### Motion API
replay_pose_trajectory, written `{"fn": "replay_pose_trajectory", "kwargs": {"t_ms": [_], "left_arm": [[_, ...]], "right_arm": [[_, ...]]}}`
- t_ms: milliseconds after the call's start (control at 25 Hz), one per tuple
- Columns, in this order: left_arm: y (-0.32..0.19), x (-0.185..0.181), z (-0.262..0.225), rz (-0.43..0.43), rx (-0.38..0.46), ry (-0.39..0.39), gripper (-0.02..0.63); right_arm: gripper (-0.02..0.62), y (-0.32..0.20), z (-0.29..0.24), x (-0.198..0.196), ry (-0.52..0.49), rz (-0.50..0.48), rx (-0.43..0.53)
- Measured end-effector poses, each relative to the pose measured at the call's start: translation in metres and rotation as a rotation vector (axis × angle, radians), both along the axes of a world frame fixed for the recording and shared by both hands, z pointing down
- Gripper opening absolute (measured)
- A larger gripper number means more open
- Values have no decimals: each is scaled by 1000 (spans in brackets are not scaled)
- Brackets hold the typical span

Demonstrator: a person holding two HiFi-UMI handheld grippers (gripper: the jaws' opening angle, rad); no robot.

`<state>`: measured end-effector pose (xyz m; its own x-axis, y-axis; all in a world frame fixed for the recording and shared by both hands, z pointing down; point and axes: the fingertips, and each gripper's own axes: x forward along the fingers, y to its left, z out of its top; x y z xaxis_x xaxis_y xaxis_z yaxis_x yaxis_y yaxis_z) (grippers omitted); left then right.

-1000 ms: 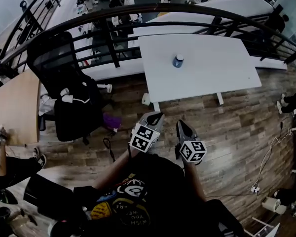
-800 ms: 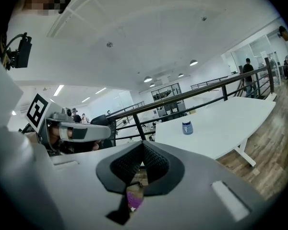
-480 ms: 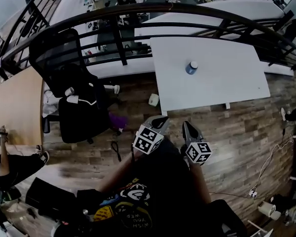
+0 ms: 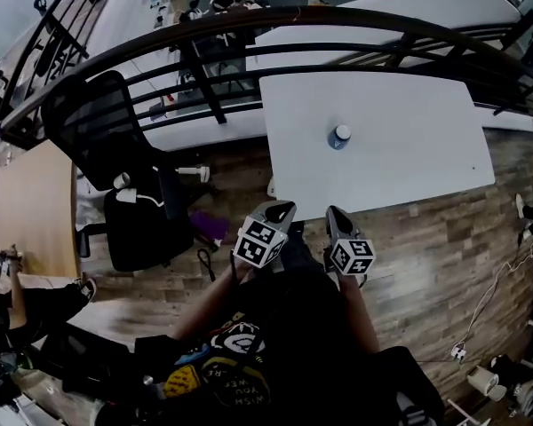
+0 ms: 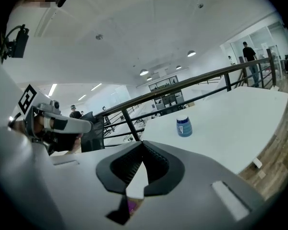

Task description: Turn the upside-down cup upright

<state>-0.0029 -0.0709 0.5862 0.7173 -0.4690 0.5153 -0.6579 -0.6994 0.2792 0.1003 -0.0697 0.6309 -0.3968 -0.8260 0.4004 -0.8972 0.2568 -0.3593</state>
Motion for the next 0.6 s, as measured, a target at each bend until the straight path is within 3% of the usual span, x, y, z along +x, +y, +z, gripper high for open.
{"fn": "replay_pose_trajectory", "kwargs": {"t_ms": [280, 600], "left_arm": [[-101, 50, 9, 2, 31, -57, 5], [-153, 76, 72, -73, -34, -115, 5]], "right_arm": [[-2, -104, 41, 58, 107, -49, 33], [-2, -159, 110, 87, 219, -50, -30]]}}
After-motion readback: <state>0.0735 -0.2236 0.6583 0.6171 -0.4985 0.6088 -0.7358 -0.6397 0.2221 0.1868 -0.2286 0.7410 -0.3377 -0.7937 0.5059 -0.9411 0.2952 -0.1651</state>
